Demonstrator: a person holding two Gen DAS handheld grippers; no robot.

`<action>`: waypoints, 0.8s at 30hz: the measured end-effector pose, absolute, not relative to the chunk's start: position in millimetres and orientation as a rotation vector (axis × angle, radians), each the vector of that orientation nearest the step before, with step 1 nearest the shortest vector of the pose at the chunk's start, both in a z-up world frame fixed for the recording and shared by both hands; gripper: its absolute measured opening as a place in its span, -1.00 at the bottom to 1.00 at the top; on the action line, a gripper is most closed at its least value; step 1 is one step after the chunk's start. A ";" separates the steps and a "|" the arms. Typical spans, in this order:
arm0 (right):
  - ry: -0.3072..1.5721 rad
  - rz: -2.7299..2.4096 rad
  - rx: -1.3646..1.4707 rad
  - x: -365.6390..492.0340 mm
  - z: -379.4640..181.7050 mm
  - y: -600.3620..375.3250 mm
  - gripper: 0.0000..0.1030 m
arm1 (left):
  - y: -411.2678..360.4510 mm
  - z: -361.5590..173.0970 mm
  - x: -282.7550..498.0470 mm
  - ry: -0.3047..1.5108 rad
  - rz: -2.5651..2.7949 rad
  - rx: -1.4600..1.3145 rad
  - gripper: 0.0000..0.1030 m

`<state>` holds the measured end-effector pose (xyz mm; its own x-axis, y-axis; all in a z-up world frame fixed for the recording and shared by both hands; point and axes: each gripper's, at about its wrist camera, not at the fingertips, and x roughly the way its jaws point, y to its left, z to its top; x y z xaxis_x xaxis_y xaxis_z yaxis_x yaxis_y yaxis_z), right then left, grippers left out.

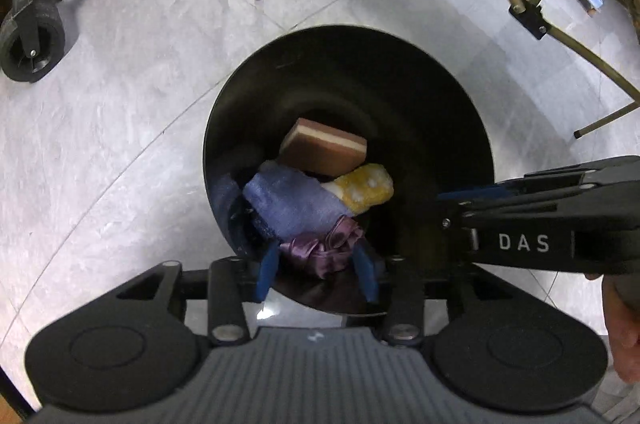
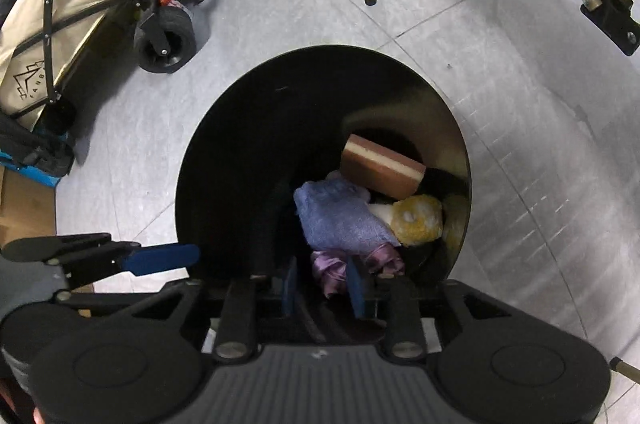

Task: Collect trash
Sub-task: 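Carry the pink satin bow over the bin and open both tools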

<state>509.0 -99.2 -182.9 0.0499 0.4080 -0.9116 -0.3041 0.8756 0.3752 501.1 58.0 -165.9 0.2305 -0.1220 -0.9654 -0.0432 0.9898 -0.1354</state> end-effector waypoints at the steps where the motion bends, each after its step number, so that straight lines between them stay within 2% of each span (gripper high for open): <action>1: 1.416 0.542 0.088 511.3 -181.5 -98.7 -0.41 | 57.4 -164.2 500.5 1.331 -0.055 -0.139 -0.06; 14: 1.339 0.528 0.014 510.3 -158.7 -103.9 -0.36 | 55.4 -151.2 499.9 1.296 -0.042 -0.126 -0.03; 17: 1.227 0.521 -0.037 505.9 -126.2 -109.9 -0.36 | 53.0 -124.3 493.8 1.209 -0.040 -0.107 -0.02; 21: 1.036 0.537 -0.038 486.2 -58.7 -129.5 -0.35 | 44.4 -69.6 474.9 1.013 -0.025 -0.075 0.11; 23: 0.895 0.531 -0.025 469.9 -18.4 -147.9 -0.26 | 34.7 -38.7 462.9 0.890 -0.031 -0.075 0.20; 24: 0.835 0.553 -0.005 462.6 -0.2 -160.9 -0.07 | 27.5 -23.7 456.3 0.823 -0.030 -0.072 0.33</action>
<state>462.6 -160.9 -0.2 0.5390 0.4634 -0.7034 -0.4669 0.8594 0.2084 456.3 27.5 -23.7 0.6794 -0.0549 -0.7317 -0.0012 0.9971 -0.0759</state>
